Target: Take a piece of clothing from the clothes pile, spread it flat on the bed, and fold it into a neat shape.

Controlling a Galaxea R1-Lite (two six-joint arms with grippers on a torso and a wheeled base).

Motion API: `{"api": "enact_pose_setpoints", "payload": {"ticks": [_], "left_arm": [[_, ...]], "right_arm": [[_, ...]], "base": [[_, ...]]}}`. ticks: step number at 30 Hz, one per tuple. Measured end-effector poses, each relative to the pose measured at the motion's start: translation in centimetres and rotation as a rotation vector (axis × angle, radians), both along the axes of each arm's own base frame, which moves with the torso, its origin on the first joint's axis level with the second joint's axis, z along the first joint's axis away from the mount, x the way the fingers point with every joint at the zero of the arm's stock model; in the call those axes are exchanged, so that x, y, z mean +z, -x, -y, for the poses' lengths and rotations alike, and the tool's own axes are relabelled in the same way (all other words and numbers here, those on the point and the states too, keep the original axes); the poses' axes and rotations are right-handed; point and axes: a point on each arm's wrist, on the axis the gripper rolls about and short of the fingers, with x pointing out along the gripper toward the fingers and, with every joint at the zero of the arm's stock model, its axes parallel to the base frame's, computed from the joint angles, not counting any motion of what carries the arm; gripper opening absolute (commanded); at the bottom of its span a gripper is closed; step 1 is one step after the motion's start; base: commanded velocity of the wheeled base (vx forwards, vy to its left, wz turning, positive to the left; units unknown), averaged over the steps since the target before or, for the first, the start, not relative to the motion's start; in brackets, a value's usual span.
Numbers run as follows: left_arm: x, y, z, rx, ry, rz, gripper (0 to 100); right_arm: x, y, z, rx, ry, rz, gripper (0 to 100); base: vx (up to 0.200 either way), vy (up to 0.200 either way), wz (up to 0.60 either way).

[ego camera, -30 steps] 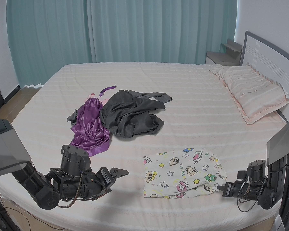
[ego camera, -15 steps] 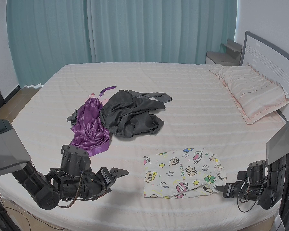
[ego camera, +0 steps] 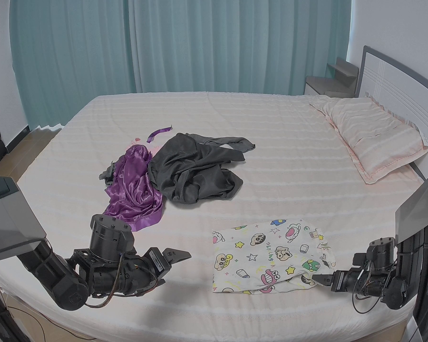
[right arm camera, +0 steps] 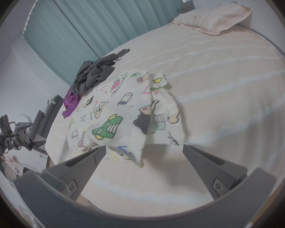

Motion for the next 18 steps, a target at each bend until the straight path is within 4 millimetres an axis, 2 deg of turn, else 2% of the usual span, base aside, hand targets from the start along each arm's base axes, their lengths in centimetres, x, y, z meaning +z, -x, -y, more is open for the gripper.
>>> {"api": "enact_pose_setpoints", "payload": {"ticks": [8, 12, 18], "left_arm": [[0.0, 0.0, 0.0, 0.0, 0.0, 0.0, 100], [0.0, 0.0, 0.0, 0.0, 0.0, 0.0, 100], [0.0, 0.0, 0.0, 0.0, 0.0, 0.0, 100]], "right_arm": [[-0.3, 0.3, -1.3, 0.052, -0.009, -0.018, 100], [-0.5, -0.1, -1.5, 0.056, -0.01, -0.008, 100], [-0.7, 0.3, -1.5, 0.061, -0.007, -0.031, 100]], "base": [[0.0, 0.0, 0.0], [0.0, 0.0, 0.0], [0.0, 0.0, 0.0]]}}
